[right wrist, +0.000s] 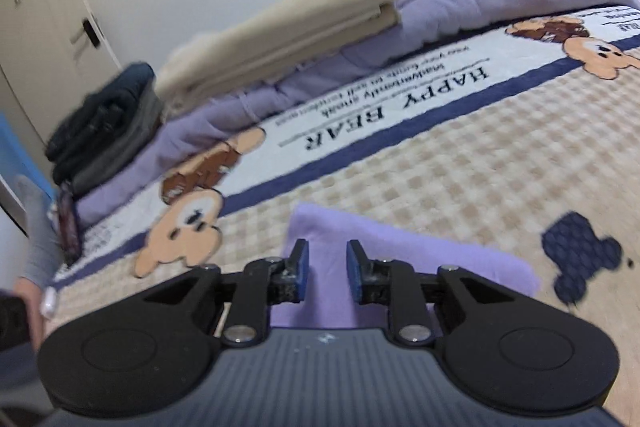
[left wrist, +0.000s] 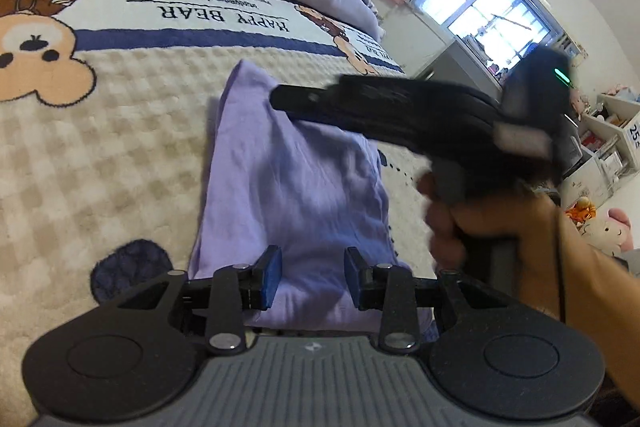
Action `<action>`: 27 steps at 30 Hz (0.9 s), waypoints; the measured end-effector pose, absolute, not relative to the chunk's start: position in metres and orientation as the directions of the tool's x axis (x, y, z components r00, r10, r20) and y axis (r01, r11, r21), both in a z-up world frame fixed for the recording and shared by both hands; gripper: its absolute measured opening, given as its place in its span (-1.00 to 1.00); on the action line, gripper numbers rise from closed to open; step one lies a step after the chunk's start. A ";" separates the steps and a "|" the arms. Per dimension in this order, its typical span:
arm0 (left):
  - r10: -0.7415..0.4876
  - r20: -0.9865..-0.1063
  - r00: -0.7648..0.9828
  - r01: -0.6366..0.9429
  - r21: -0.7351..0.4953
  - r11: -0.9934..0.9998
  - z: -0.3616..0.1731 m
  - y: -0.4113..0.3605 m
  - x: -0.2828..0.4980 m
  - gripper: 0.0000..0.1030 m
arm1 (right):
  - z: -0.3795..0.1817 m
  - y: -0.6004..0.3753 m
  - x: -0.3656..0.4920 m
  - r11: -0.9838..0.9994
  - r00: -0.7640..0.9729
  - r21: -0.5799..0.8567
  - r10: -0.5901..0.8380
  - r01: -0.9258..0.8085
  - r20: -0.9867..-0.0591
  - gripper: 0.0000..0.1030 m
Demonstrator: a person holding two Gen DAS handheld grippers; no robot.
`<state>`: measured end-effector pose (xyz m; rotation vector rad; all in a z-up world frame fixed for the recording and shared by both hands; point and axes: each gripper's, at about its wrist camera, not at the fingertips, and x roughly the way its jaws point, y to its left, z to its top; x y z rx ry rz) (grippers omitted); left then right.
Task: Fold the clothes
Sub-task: 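Release the folded pants from both grippers onto the bed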
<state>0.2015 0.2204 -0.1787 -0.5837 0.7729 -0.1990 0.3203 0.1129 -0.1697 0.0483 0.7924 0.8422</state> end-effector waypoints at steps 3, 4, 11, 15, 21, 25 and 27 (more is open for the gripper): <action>-0.380 -0.613 0.692 -0.049 -0.566 0.823 -0.174 0.223 0.203 -0.34 | -0.170 0.116 0.338 0.706 0.423 0.321 0.660 -0.631 -0.622 -0.60; -0.383 -0.612 0.692 -0.050 -0.570 0.820 -0.171 0.224 0.204 -0.33 | -0.169 0.115 0.341 0.711 0.430 0.319 0.657 -0.626 -0.620 -0.59; -0.319 -0.564 0.761 -0.061 -0.553 0.831 -0.149 0.235 0.217 -0.32 | -0.139 0.077 0.337 0.696 0.461 0.358 0.695 -0.622 -0.552 -0.60; -0.283 -0.559 0.780 -0.080 -0.537 0.840 -0.148 0.232 0.237 -0.32 | -0.142 0.062 0.306 0.678 0.428 0.312 0.689 -0.665 -0.584 -0.60; -0.163 -0.643 0.748 -0.122 -0.375 0.919 -0.172 0.221 0.252 -0.50 | -0.165 0.047 0.269 0.674 0.407 0.303 0.680 -0.674 -0.609 -0.60; -0.165 -0.640 0.750 -0.119 -0.376 0.919 -0.178 0.231 0.248 -0.64 | -0.185 0.019 0.263 0.710 0.416 0.298 0.643 -0.638 -0.643 -0.67; -0.174 -0.648 0.741 -0.131 -0.394 0.910 -0.174 0.234 0.248 -0.64 | -0.187 0.006 0.267 0.734 0.431 0.321 0.633 -0.598 -0.643 -0.60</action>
